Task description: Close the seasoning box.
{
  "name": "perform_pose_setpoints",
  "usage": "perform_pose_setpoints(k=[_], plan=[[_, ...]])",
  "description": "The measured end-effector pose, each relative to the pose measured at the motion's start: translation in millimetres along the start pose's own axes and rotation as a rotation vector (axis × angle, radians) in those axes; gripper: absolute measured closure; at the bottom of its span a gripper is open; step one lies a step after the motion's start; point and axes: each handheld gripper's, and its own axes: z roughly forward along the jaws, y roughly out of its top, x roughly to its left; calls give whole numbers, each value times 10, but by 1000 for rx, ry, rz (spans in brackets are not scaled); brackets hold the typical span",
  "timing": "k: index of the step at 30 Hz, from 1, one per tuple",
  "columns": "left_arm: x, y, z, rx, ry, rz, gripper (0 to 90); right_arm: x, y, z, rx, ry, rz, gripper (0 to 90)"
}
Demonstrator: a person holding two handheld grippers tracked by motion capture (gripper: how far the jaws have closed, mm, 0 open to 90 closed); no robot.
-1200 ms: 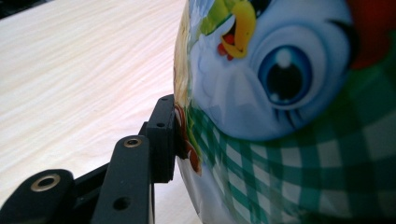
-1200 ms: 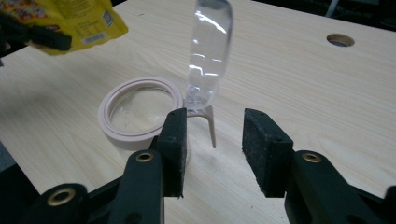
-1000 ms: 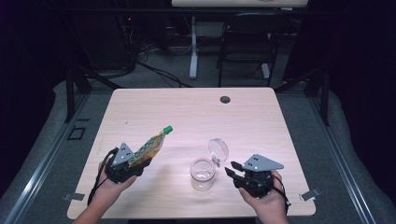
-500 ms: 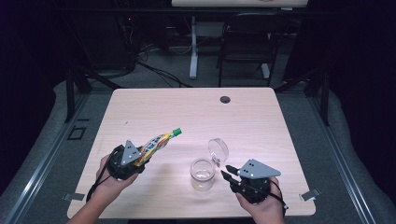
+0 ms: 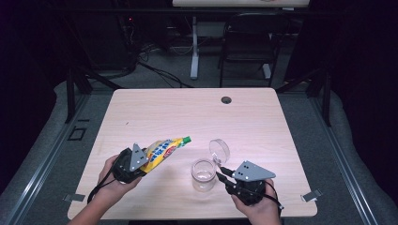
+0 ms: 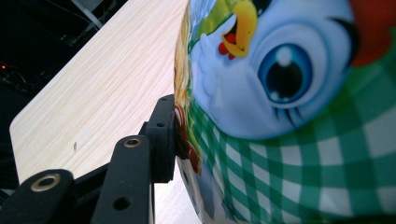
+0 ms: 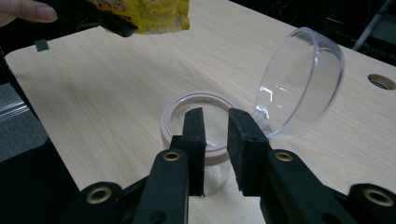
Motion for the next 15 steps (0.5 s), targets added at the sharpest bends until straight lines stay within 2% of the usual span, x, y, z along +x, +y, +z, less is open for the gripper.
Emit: perform_pose_setpoints(k=[1,5,11,12,15], plan=[[-36,3,12,7,7,18,573,12,7,26,6,6,-4,771],[-117,-1,50,14,15,50,573,36,22,82,9,17,-5,772],[-208,-27,129,31,9,81,574,93,70,150,8,35,-17,770],[-245,-33,158,41,15,106,574,105,75,166,4,38,-15,770],[-296,-36,184,54,26,144,574,138,86,202,6,49,-24,770]])
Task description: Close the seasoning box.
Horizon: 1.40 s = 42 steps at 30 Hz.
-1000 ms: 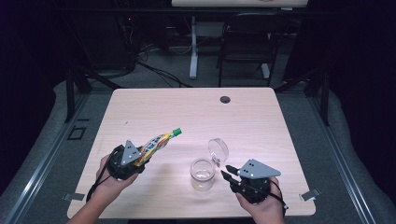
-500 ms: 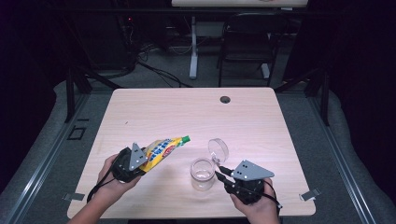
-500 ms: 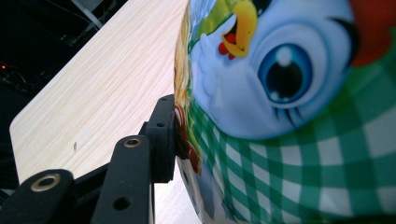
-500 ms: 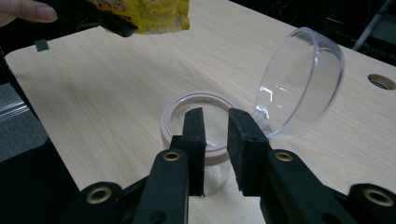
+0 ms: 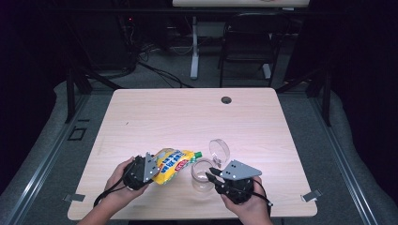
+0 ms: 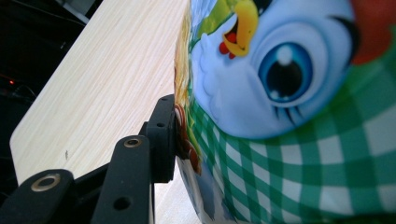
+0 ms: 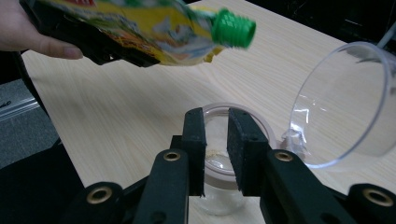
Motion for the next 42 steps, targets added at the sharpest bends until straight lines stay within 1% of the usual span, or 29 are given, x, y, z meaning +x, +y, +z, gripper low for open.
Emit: perform_pose_setpoints(k=[1,4,5,6,7,9,10,12,19,22,26,27,28,29,30,31,32,33,34,37,38,41,42], plan=[[0,0,0,0,0,0,574,0,0,0,0,0,0,770],[-36,17,15,16,20,45,574,25,9,32,6,4,-4,767],[-36,17,15,16,20,45,574,26,12,37,4,5,-5,766],[-57,31,18,28,38,74,575,25,15,43,3,9,-3,765],[-57,31,18,28,38,74,575,25,15,43,3,9,-3,765],[-69,46,20,33,45,97,575,32,29,57,3,7,-7,764],[-73,50,21,35,47,102,575,35,34,60,4,10,-9,764],[-74,60,15,50,63,130,575,40,40,71,4,8,-11,762],[-82,66,18,59,77,154,576,48,54,89,3,9,-10,761],[-95,70,26,62,99,172,576,52,61,109,6,12,-13,762],[-98,81,21,67,114,189,576,62,61,128,12,11,-20,764],[-100,93,14,74,126,204,576,72,59,143,13,12,-18,764],[-102,101,9,75,136,210,576,71,56,149,16,12,-21,765],[-102,101,9,75,136,210,576,71,56,149,16,12,-21,765],[-108,115,3,76,151,222,576,68,51,162,19,8,-21,765],[-108,115,3,76,151,222,576,68,51,162,19,8,-21,765],[-110,129,-3,81,170,241,576,61,44,171,23,7,-21,767],[-110,129,-3,81,170,241,576,61,44,171,23,7,-21,767],[-111,140,-9,86,184,258,576,54,36,179,28,4,-21,771],[-117,145,-7,85,196,265,576,56,25,192,25,4,-13,774],[-115,151,-13,90,211,284,576,54,19,198,29,5,-16,776],[-114,156,-15,94,222,294,576,56,13,205,29,0,-13,778],[-115,160,-18,96,236,306,576,53,7,213,32,-2,-17,782]])
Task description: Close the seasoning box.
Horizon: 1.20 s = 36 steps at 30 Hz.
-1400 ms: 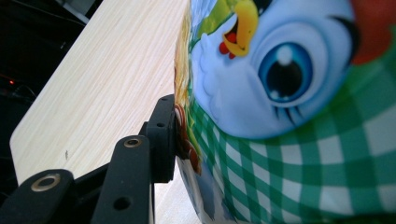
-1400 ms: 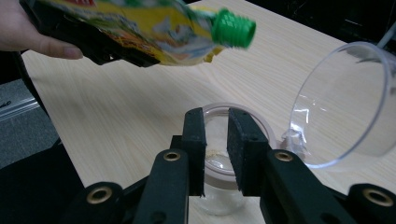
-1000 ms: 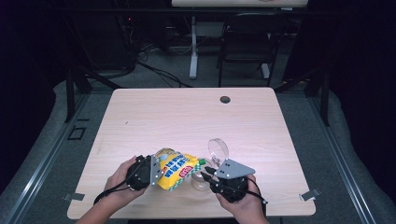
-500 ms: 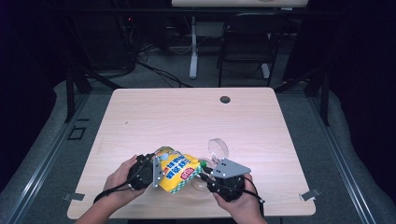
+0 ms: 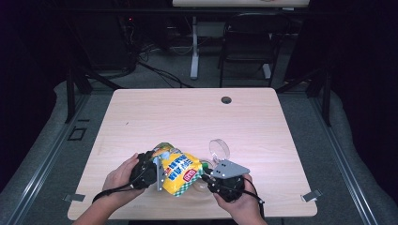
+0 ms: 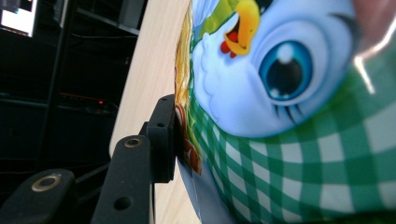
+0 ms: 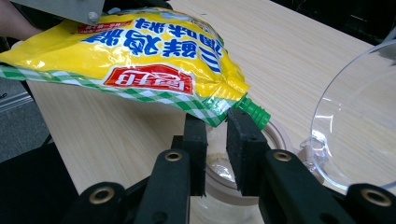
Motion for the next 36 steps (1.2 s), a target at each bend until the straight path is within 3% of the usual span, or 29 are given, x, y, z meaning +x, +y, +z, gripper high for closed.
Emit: perform_pose_setpoints(k=[17,26,36], plan=[[22,23,-39,19,86,76,577,24,-26,63,17,-19,-13,785],[35,72,-81,35,147,138,577,28,-44,87,25,-21,-13,782],[32,96,-93,54,174,174,577,21,-54,113,36,-21,-9,772]])
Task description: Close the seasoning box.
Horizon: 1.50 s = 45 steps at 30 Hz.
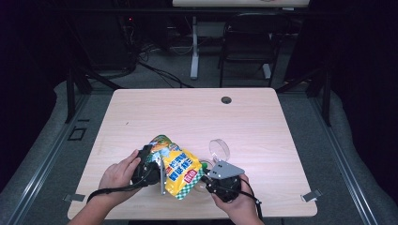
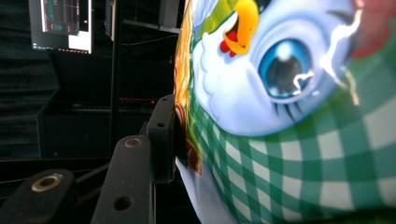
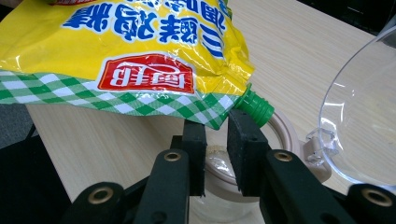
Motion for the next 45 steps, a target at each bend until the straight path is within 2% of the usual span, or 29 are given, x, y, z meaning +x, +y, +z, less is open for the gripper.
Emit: perform_pose_setpoints(k=[11,21,23,27,30,33,34,36,38,43,45], plan=[[23,-20,-8,6,31,17,577,4,20,41,-5,2,9,766],[39,-42,-13,19,31,7,577,3,30,61,-22,-1,15,729],[45,-52,-13,18,22,-3,577,13,26,52,-35,-29,-4,680],[41,-52,-22,27,9,-7,577,22,21,46,-39,-45,-15,658],[40,-53,-35,34,6,-6,577,34,25,68,-38,-67,-55,607],[37,-50,-33,34,8,-1,577,47,27,80,-37,-72,-67,601],[34,-45,-32,40,3,0,577,53,32,87,-34,-81,-87,589],[34,-36,-34,46,-8,1,577,58,37,102,-37,-89,-97,583],[31,-25,-37,47,-1,6,577,57,41,111,-33,-92,-112,576],[36,-9,-37,52,-8,7,577,46,42,125,-31,-99,-121,576],[37,-1,-32,44,6,14,577,43,43,131,-22,-109,-130,572]])
